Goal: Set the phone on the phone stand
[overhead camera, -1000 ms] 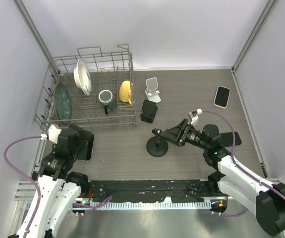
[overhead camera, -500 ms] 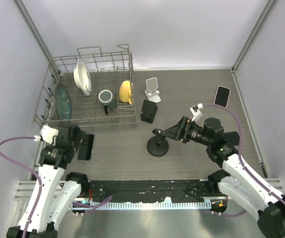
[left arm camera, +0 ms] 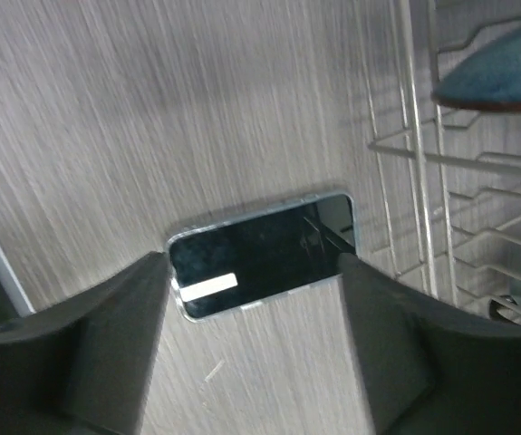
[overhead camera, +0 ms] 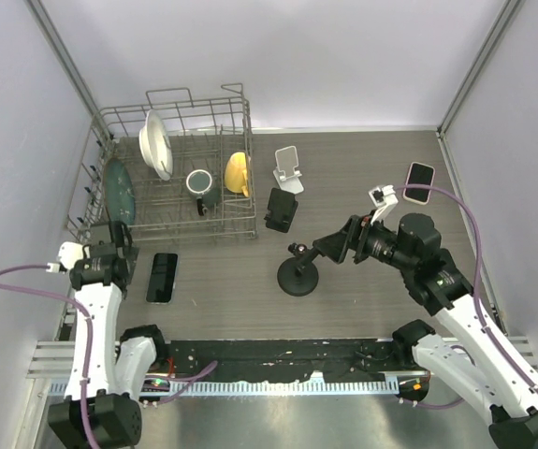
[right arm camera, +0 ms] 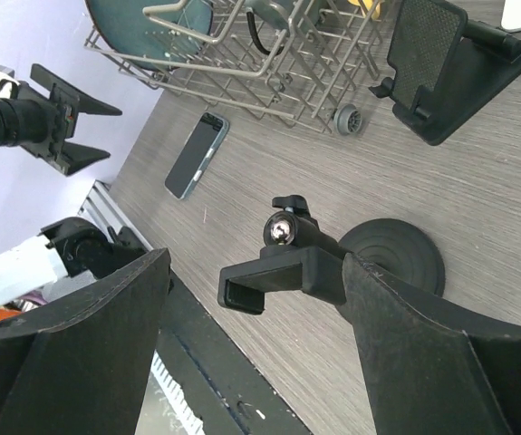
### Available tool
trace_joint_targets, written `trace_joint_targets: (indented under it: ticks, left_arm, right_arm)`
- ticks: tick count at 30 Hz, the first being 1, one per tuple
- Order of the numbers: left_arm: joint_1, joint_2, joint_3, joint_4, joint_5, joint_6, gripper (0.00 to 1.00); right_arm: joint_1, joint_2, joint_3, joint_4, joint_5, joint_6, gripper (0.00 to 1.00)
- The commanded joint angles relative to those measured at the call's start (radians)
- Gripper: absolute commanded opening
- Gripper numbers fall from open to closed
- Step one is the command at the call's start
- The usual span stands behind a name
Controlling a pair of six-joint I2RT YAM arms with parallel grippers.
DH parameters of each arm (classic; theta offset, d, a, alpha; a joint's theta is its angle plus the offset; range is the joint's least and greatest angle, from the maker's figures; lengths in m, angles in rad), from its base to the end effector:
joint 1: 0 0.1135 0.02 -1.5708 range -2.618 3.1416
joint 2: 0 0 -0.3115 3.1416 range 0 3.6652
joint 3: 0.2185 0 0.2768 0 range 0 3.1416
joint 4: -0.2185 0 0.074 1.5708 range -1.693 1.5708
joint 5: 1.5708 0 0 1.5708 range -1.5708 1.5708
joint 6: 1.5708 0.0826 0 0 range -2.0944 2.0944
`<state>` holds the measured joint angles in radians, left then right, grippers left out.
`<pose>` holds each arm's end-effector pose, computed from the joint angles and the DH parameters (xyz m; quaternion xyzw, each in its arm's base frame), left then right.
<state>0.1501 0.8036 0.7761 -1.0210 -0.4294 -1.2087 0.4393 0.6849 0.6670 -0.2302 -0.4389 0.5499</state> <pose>0.1431 0.0564 0.2611 -0.6359 0.6998 0.0503 0.3217 0.1608 0.1144 0.3292 -0.0909 0.7765 0.4358 0.4461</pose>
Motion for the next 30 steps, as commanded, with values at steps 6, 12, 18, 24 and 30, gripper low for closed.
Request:
trace_joint_targets:
  ticks: [6,12,18,24,30]
  left_arm:
    - [0.279,0.031,-0.138,0.202,0.245,-0.032,0.17]
    - [0.378,0.173,-0.182,0.366,0.373,-0.051,0.0]
    - [0.379,0.305,-0.176,0.433,0.345,-0.026,0.0]
    - [0.379,0.417,-0.201,0.486,0.411,-0.061,0.0]
    - [0.368,0.477,-0.215,0.414,0.455,-0.068,0.0]
  right_arm:
    - [0.056,-0.03,0.098,-0.09,0.108,-0.146,0.82]
    - [0.061,-0.042,0.094,-0.093,0.109,-0.145,0.82]
    - [0.065,-0.044,0.095,-0.095,0.103,-0.146,0.82]
    - [0.065,-0.03,0.106,-0.09,0.097,-0.142,0.82]
    - [0.067,0.019,0.109,-0.043,0.048,-0.111,0.81]
